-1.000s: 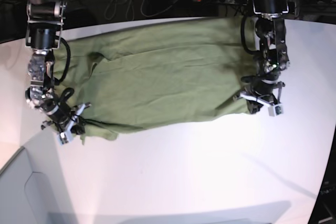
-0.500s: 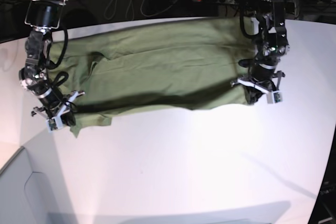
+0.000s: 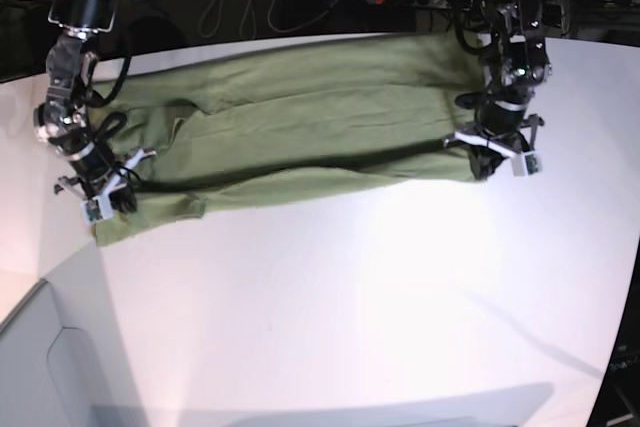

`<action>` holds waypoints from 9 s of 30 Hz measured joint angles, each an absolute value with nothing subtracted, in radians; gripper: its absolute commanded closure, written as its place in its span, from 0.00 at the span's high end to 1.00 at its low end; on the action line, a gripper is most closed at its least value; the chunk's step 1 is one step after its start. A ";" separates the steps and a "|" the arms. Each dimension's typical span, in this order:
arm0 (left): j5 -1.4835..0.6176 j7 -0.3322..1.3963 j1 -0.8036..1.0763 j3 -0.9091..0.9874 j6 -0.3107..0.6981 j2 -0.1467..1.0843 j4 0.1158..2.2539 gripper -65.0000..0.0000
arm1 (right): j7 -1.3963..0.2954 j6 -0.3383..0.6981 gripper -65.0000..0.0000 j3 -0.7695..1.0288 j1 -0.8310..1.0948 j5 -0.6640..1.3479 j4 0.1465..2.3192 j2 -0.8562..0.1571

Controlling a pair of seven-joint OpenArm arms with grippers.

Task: Fold the T-shirt properly
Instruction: 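Lift the hem and fold it toward the collar edge with both grippers, then lay the hem down near the collar edge and adjust with both grippers, then open both grippers and hold them above the folded shirt edge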

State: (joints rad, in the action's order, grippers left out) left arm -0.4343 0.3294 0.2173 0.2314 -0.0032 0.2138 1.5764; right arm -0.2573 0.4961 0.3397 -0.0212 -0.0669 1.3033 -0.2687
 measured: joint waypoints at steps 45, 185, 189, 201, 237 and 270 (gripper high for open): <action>-0.439 0.333 0.310 0.236 -0.011 0.196 1.708 0.39 | -0.311 0.496 0.66 0.345 0.027 -0.067 1.423 -0.267; -0.438 0.334 0.512 0.284 0.001 0.167 1.742 0.00 | -0.308 0.496 0.67 0.462 0.192 -0.060 1.466 -0.266; -0.438 0.334 0.512 0.263 -0.002 0.168 1.754 0.20 | -0.308 0.496 0.69 0.465 0.192 -0.060 1.467 -0.266; -0.438 0.335 0.542 0.271 -0.003 0.144 1.937 0.43 | -0.364 0.496 0.69 0.469 0.176 -0.059 1.625 -0.251; -0.432 0.302 0.431 0.187 0.006 0.152 1.640 0.43 | -0.501 0.497 0.69 0.467 0.340 -0.060 1.753 -0.252; -0.437 0.333 0.451 0.362 -0.004 0.115 1.687 0.44 | -0.506 0.497 0.69 0.504 0.339 -0.060 1.755 -0.224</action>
